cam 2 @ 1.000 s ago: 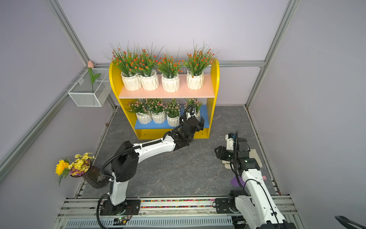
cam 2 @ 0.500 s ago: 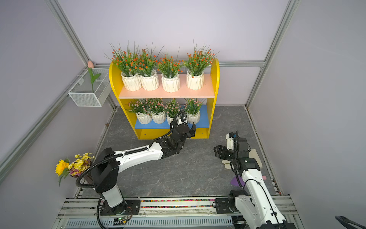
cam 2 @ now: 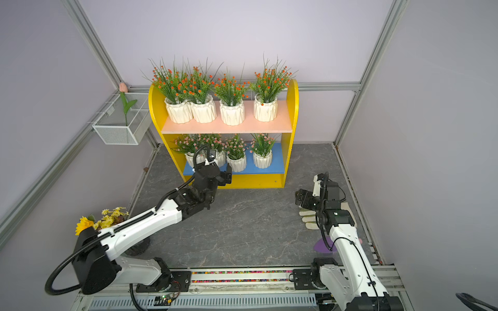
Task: Place the baby's breath potted plants on the rack by color
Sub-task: Reset both arms
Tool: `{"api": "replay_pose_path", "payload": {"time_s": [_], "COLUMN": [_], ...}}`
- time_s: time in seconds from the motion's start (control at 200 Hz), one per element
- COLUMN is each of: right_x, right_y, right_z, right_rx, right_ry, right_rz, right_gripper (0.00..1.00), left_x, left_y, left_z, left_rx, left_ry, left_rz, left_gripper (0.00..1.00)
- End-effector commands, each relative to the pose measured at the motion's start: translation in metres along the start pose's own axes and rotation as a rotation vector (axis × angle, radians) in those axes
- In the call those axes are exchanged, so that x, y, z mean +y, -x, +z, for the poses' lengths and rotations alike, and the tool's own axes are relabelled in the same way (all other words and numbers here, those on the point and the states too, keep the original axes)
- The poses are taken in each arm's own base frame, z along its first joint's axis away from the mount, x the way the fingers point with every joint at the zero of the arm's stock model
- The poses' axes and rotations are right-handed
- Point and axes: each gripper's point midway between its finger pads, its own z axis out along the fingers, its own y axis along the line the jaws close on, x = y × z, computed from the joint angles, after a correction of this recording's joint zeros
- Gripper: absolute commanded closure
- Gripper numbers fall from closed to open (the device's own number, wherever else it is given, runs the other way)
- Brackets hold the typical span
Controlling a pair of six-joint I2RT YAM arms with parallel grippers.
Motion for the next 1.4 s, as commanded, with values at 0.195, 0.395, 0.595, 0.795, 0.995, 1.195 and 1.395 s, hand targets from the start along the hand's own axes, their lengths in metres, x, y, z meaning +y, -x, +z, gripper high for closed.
{"api": "replay_pose_path", "payload": {"time_s": [0.195, 0.395, 0.595, 0.795, 0.995, 1.195, 1.395], "right_x": [-0.051, -0.084, -0.106, -0.118, -0.108, -0.098, -0.095], "right_y": [0.047, 0.062, 0.066, 0.062, 0.065, 0.055, 0.057], "right_z": [0.01, 0.008, 0.024, 0.039, 0.044, 0.051, 0.061], "right_rx": [-0.195, -0.314, -0.294, -0.32, -0.403, -0.485, -0.507], "right_ry": [-0.17, -0.285, -0.37, -0.387, -0.313, -0.231, -0.186], "right_rz": [0.06, 0.014, -0.03, -0.04, -0.114, -0.187, -0.176], "right_gripper": [0.11, 0.12, 0.12, 0.12, 0.11, 0.12, 0.11], "left_x": [0.135, 0.197, 0.216, 0.231, 0.243, 0.25, 0.241], "left_y": [-0.01, -0.033, -0.068, -0.094, -0.118, -0.134, -0.158], "left_z": [-0.012, 0.008, 0.035, 0.05, 0.058, 0.059, 0.061], "left_rx": [0.068, 0.068, 0.108, 0.076, 0.042, 0.049, 0.005], "left_ry": [0.177, 0.259, 0.316, 0.315, 0.352, 0.366, 0.303], "left_rz": [-0.172, -0.275, -0.253, -0.253, -0.219, -0.18, -0.179], "left_gripper": [0.0, 0.0, 0.0, 0.0, 0.0, 0.01, 0.01]}}
